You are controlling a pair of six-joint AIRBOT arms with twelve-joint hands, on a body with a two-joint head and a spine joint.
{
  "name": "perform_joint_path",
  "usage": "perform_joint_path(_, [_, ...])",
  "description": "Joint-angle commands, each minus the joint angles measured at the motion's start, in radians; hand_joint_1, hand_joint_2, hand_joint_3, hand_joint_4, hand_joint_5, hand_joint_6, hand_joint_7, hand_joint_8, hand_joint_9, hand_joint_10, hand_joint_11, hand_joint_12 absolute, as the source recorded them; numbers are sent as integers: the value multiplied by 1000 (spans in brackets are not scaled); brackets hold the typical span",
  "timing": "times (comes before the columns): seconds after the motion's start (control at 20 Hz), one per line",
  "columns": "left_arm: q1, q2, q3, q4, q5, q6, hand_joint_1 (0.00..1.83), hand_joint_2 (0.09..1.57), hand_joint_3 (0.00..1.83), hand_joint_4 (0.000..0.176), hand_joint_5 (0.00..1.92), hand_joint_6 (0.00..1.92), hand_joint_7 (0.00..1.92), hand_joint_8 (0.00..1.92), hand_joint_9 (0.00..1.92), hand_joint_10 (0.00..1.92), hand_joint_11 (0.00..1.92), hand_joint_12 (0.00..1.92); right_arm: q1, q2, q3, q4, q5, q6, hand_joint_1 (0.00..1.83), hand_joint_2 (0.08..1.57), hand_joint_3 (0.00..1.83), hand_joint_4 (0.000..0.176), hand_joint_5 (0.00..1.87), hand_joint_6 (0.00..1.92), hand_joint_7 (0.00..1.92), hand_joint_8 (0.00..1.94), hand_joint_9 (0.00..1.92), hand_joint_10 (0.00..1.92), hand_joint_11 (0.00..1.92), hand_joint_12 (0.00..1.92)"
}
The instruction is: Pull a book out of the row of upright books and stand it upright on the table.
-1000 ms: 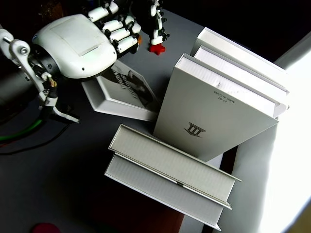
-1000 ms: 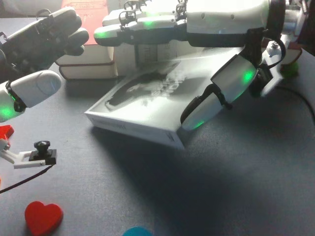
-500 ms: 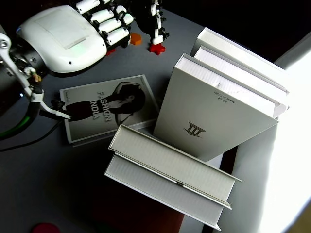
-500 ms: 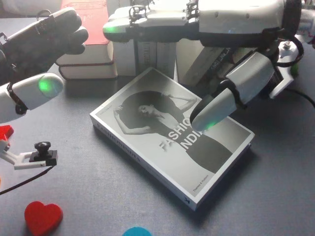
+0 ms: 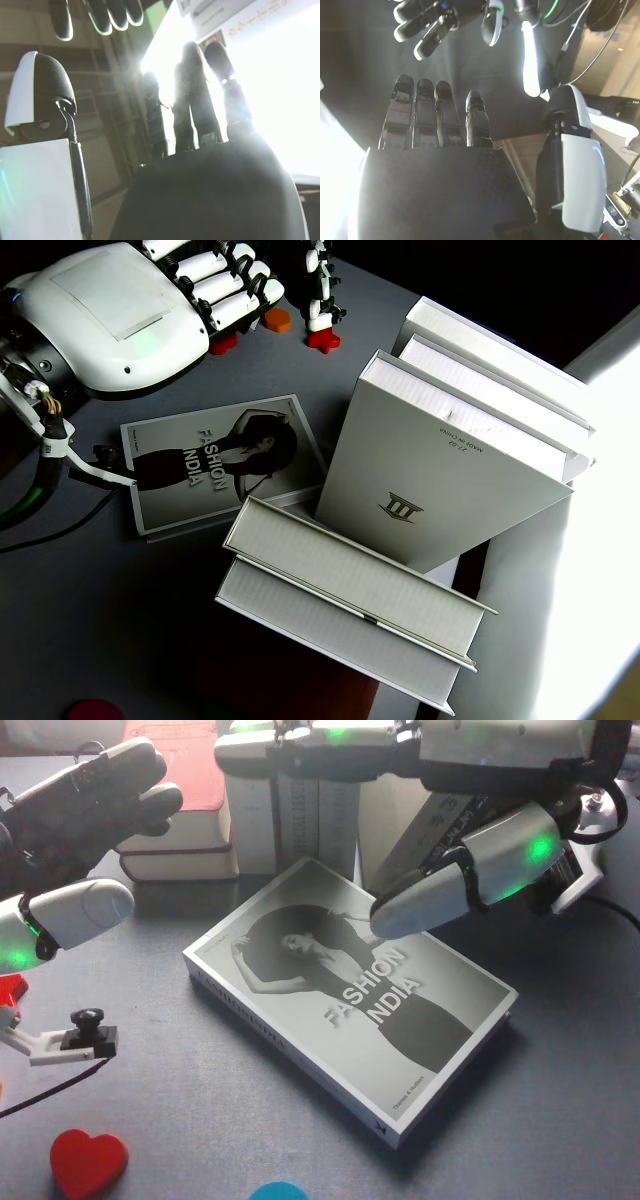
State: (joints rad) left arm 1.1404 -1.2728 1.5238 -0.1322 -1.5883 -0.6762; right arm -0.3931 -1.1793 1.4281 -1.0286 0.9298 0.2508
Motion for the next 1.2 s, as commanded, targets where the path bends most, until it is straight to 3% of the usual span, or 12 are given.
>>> perform_joint_path(0.0, [-9, 5, 2, -24, -116, -11, 1003, 956, 0, 56, 515, 6, 447, 25, 504, 24, 0, 1263, -2, 10, 2, 112, 63, -9, 69, 1453, 34, 116, 0, 0, 0, 0, 0, 0, 0, 143])
perform_joint_path(0.05, [-10, 5, 3, -24, -114, -11, 996, 962, 0, 47, 503, 1, 421, 12, 492, 18, 0, 1264, -8, 14, 2, 127, 60, -20, 453, 1184, 0, 147, 0, 0, 0, 0, 0, 0, 0, 28])
perform_joint_path(0.1, [-12, 8, 6, -23, -108, -11, 982, 964, 1, 51, 501, 0, 415, 8, 486, 15, 0, 1261, -23, 25, 4, 178, 52, -56, 733, 1007, 0, 81, 0, 0, 0, 0, 0, 0, 0, 5])
perform_joint_path(0.15, [-12, 11, 8, -20, -99, -11, 973, 971, 4, 43, 476, 0, 367, 1, 446, 2, 0, 1260, -38, 30, 9, 210, 49, -72, 789, 910, 0, 100, 0, 0, 0, 0, 0, 0, 0, 0])
perform_joint_path(0.25, [-12, 15, 16, -16, -83, -11, 957, 963, 0, 43, 476, 2, 357, 1, 435, 1, 0, 1279, -69, 43, 16, 266, 46, -93, 725, 829, 0, 139, 0, 0, 0, 0, 0, 0, 0, 0])
perform_joint_path(0.3, [-14, 18, 18, -11, -77, -11, 945, 956, 0, 61, 468, 0, 375, 5, 433, 0, 0, 1251, -82, 50, 15, 294, 46, -111, 689, 789, 0, 109, 0, 0, 0, 0, 0, 0, 30, 14])
perform_joint_path(0.4, [-21, 22, 23, 3, -61, -11, 914, 966, 2, 60, 435, 0, 355, 1, 406, 0, 0, 1222, -112, 75, 3, 365, 46, -162, 467, 663, 64, 162, 0, 0, 0, 0, 0, 0, 21, 360])
perform_joint_path(0.45, [-23, 20, 29, 5, -55, -11, 902, 957, 0, 56, 439, 2, 359, 2, 420, 6, 0, 1256, -127, 93, -12, 406, 47, -200, 552, 728, 38, 173, 0, 0, 0, 0, 0, 0, 3, 734])
perform_joint_path(0.7, [-11, 19, 43, 0, -40, -11, 952, 944, 0, 54, 453, 9, 402, 13, 416, 3, 0, 1243, -208, 111, -33, 564, 73, -312, 782, 804, 0, 171, 0, 0, 0, 0, 0, 0, 0, 242])
perform_joint_path(0.85, [-19, 17, 42, 7, -40, -11, 940, 963, 4, 49, 443, 1, 364, 0, 375, 0, 0, 1258, -241, 128, -52, 619, 100, -323, 847, 827, 3, 142, 0, 0, 0, 0, 0, 0, 0, 29])
perform_joint_path(0.95, [-20, 16, 42, 10, -38, -11, 928, 966, 3, 47, 440, 1, 364, 3, 365, 0, 0, 1246, -259, 142, -75, 646, 109, -344, 847, 835, 5, 174, 0, 0, 0, 0, 0, 0, 0, 0])
perform_joint_path(1.15, [-23, 13, 42, 12, -37, -11, 928, 991, 5, 22, 421, 1, 366, 3, 362, 0, 0, 1145, -280, 158, -103, 660, 126, -355, 781, 811, 0, 176, 0, 0, 0, 0, 0, 0, 22, 11])
